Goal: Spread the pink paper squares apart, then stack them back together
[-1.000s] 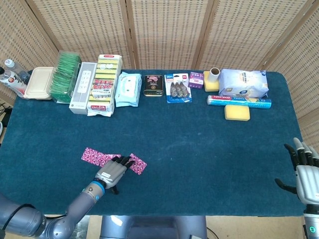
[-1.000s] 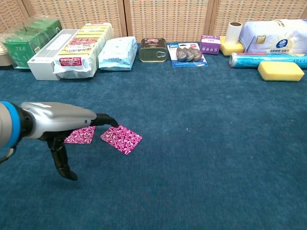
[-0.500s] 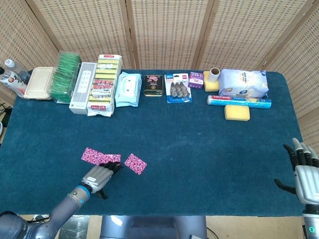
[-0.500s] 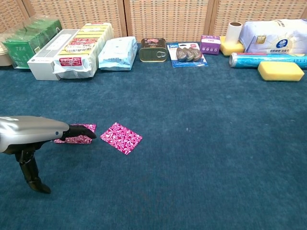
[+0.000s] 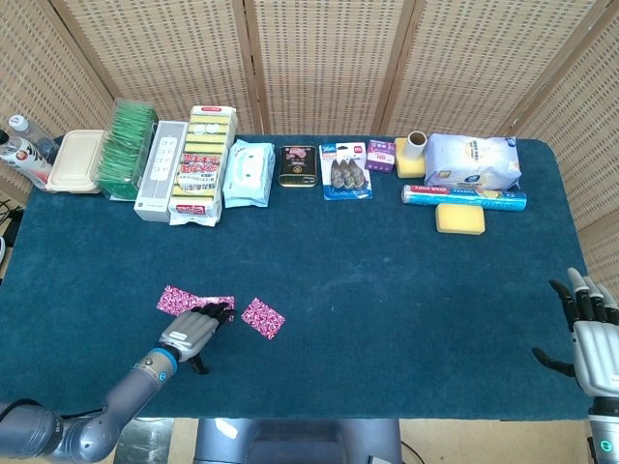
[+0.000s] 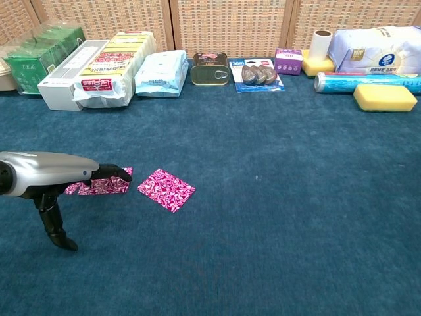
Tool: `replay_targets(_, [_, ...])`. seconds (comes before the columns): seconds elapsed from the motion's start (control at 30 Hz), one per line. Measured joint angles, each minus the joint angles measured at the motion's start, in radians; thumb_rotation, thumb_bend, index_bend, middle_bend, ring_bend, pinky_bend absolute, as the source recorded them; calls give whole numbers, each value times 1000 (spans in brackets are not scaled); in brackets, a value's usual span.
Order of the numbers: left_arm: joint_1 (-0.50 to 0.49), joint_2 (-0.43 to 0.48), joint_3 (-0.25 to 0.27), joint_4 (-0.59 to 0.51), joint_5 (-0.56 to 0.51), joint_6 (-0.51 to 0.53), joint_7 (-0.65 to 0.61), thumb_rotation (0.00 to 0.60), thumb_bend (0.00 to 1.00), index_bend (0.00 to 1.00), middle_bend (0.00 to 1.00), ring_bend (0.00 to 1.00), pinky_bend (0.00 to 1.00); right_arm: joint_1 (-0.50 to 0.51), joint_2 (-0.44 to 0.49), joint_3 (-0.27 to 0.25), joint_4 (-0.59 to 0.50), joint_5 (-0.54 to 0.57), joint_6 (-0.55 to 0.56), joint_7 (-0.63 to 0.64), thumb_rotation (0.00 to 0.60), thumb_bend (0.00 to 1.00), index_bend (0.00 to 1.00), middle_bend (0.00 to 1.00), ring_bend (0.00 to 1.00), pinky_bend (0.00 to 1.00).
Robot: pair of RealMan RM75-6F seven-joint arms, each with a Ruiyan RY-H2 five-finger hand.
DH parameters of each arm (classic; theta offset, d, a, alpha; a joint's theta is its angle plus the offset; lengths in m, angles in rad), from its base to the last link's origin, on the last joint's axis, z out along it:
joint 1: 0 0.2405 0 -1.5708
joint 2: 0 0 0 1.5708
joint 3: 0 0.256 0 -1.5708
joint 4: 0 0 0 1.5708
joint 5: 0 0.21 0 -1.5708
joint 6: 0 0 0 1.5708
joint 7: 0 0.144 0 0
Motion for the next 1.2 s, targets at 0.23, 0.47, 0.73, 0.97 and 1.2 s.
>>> replay_targets(0.23, [-7, -7, -21, 33, -23, -2, -3, 600, 61, 0, 0, 37, 134, 0, 0, -2, 1, -1, -2, 4, 600, 0, 104, 0, 0, 0])
replay_targets(0.47, [-27, -18, -48, 69, -47, -25, -6, 600, 62, 0, 0, 40, 134, 0, 2, -5, -2, -5, -5, 6, 600, 0, 104, 0, 0, 0])
replay_targets(0.73, [-53, -40, -65, 111, -84, -52, -1, 600, 62, 0, 0, 40, 134, -4, 4, -6, -5, -13, 6, 4, 600, 0, 104, 0, 0, 0])
replay_targets(0.97, [-64, -47, -76, 119, -87, -53, -2, 600, 62, 0, 0, 40, 134, -3, 3, -8, -5, -14, 1, 4, 600, 0, 104, 0, 0, 0])
replay_targets(1.2, [-91, -74, -90, 137, -121, -51, 19, 600, 63, 0, 0, 40, 134, -4, 6, -8, -6, -14, 3, 8, 600, 0, 104, 0, 0, 0])
